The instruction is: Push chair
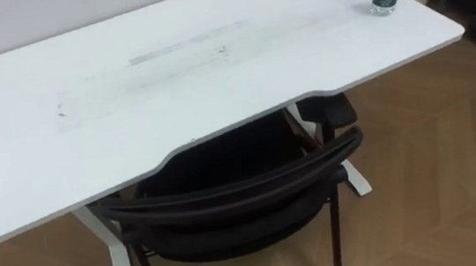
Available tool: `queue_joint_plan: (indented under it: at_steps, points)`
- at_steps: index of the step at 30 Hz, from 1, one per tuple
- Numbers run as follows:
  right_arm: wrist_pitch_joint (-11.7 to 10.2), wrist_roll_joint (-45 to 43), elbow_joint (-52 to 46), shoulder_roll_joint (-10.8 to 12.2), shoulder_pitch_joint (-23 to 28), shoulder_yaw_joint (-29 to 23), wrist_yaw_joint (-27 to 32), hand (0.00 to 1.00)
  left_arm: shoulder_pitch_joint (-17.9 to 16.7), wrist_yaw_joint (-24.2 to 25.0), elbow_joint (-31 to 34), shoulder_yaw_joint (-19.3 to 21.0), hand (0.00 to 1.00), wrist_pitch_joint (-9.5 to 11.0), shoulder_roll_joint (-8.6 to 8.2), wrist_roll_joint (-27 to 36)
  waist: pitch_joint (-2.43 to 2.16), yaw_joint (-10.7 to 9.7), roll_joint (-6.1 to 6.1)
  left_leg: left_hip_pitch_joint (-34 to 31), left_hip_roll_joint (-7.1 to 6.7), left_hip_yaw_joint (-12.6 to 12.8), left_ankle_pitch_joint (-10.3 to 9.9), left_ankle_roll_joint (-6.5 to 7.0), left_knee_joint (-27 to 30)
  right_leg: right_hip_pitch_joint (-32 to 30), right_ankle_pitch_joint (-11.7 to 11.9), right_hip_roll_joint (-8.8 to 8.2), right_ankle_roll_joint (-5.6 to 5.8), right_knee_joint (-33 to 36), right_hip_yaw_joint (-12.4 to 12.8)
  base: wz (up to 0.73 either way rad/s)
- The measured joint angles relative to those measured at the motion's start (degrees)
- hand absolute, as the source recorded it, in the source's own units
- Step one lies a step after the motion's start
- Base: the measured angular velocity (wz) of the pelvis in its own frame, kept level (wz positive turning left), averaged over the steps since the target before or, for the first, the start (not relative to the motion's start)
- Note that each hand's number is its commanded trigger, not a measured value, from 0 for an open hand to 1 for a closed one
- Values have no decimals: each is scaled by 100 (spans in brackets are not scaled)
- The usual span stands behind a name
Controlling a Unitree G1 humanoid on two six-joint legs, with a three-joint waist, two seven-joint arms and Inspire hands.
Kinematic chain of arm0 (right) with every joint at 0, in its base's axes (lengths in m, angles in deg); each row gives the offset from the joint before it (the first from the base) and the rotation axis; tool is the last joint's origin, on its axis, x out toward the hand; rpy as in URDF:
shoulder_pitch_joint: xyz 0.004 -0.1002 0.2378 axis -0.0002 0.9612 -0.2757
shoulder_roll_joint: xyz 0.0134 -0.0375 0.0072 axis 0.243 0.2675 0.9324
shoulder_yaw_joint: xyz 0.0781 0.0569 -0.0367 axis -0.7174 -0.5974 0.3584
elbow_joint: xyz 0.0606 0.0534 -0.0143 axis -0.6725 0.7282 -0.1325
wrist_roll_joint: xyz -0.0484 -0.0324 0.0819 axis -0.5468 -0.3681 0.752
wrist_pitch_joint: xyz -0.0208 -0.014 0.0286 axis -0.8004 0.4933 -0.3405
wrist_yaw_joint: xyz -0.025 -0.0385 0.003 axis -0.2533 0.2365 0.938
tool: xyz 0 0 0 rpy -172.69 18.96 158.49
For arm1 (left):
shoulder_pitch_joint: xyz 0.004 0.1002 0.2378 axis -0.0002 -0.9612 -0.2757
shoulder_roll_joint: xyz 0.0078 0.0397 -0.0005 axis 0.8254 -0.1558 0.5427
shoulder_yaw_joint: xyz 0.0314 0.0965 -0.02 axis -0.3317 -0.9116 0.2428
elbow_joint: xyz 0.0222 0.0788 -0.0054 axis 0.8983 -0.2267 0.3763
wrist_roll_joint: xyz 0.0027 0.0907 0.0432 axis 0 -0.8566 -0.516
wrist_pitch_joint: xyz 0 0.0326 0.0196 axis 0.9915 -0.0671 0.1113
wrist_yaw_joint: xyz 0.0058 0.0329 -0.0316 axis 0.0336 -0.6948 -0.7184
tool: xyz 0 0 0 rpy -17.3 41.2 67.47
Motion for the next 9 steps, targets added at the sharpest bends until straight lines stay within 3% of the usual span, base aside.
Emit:
queue_joint_plan:
  at_steps: [5, 9]
  points:
    - [123, -70, 515, 54, -511, 707, -615, 0, 330, 222, -9, -406, 0, -243, -100, -155, 4, -50, -5, -3, -34, 3, -6, -4, -2, -6, -1, 4, -1, -1, 8, -1]
    - [128, -159, 547, 104, -705, 1006, -961, 0, 672, 330, -7, -644, 0, -291, -124, -152, 9, -58, -6, -18, -38, 3, -6, -2, 3, -21, -1, 1, -1, -3, 9, 0]
